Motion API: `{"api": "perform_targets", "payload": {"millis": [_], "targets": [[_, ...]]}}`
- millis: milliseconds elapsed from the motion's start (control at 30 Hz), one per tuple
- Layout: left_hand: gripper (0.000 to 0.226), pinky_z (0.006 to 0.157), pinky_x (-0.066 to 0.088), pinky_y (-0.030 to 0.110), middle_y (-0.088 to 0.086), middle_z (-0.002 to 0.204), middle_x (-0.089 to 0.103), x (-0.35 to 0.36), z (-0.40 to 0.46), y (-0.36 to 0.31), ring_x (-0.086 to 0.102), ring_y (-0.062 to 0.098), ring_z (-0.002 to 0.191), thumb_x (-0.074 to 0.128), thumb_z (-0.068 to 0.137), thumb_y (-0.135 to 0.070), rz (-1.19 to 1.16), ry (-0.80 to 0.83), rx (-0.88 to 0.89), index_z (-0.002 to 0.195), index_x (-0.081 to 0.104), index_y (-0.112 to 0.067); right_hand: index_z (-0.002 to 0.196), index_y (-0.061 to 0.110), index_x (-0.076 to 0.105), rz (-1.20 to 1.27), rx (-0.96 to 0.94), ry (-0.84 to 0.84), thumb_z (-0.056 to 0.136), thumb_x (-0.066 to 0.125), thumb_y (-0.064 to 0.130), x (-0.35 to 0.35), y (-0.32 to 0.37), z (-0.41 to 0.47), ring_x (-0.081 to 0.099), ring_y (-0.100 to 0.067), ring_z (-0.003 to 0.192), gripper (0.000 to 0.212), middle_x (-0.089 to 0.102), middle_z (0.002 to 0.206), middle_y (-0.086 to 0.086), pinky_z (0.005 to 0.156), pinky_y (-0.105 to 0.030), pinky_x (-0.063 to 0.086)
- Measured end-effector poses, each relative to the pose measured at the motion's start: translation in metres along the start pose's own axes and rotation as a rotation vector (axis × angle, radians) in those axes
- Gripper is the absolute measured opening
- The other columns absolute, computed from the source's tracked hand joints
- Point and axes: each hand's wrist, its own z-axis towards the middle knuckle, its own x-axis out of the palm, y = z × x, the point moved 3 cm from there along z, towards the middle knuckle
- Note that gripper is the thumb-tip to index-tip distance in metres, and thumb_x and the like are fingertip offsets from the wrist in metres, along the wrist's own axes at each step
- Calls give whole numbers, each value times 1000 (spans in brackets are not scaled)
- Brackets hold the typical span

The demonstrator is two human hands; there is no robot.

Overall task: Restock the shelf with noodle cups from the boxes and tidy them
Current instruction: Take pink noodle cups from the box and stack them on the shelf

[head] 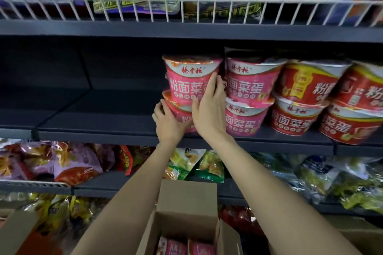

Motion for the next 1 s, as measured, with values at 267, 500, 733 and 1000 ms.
{"api": "perform_targets", "payload": {"millis": [267, 500, 733, 1000], "targets": [[70, 87, 47, 22, -2, 131, 45, 27, 19, 16, 57, 13, 111, 64, 85, -4, -431, 163, -77, 145, 31, -19, 136, 6, 49, -594, -485, 252, 92, 52, 12, 47, -53, 0, 13, -31, 145, 45, 8, 160, -4, 117, -49, 17], [54, 81, 30, 11, 8, 140, 48, 27, 40, -8, 43, 22, 128, 46, 91, -1, -155, 338, 54, 143, 38, -13, 146, 2, 31, -669, -133, 487, 96, 46, 23, 73, -49, 50, 7, -31, 146, 56, -11, 158, -17, 120, -41, 7], [44, 95, 38, 22, -5, 120, 60, -21, -29, 32, 52, 13, 112, 49, 86, 1, -116, -91, 260, 126, 55, -17, 152, 11, 5, -799, -599, 444, 97, 39, 21, 98, -55, 16, -3, -25, 148, 66, -7, 161, -7, 119, -44, 0], [47, 92, 41, 35, -4, 124, 58, -35, -124, 154, 50, 21, 117, 59, 86, -6, 94, 127, -50, 130, 50, -21, 148, -1, 19, -844, -316, 580, 103, 27, 31, 122, -55, 48, 12, -30, 146, 56, 15, 156, -20, 117, -41, 17]]}}
